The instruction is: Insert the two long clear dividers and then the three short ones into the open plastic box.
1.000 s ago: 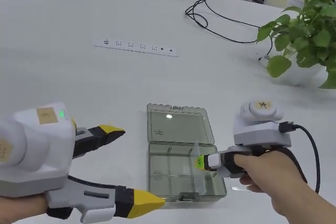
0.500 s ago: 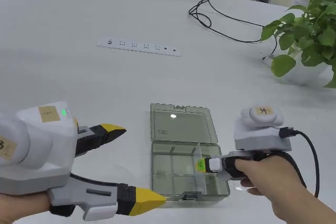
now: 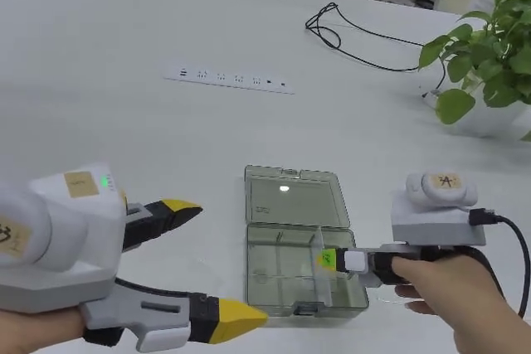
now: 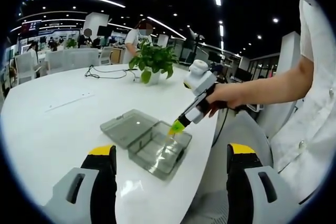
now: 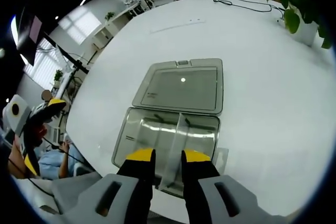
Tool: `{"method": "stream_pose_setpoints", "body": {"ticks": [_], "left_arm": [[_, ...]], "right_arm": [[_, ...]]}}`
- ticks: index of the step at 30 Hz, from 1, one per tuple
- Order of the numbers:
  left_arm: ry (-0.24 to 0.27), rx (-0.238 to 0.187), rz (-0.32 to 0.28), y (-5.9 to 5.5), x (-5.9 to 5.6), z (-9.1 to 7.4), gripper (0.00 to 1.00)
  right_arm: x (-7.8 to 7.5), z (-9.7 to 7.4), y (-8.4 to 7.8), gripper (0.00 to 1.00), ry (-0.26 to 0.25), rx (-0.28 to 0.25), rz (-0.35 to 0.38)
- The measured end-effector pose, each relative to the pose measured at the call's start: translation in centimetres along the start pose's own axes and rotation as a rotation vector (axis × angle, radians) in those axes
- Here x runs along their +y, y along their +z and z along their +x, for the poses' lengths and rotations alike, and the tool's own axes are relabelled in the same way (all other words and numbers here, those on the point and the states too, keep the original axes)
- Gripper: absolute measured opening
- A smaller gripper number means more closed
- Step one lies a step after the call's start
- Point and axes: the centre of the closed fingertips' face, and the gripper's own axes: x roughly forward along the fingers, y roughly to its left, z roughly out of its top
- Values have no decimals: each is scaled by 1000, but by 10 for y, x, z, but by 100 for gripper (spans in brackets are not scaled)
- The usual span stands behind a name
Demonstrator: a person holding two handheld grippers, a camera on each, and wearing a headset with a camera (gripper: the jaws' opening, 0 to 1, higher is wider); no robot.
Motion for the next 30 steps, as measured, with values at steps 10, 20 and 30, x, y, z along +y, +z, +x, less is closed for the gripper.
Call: {"method": "stream_pose_setpoints", "body": {"ticks": [10,20,30], "left_arm": [[28,3,7,4,-8,-4,88],[57,4,6,7,-12,-4,87],[92,5,-4,5,-12,0,85]], "right_arm": [[6,-19,4,24,59,-57,-42],[15,-46,6,32,131,-126,-96],[16,-70,-1,46,168,-165,-267]]}}
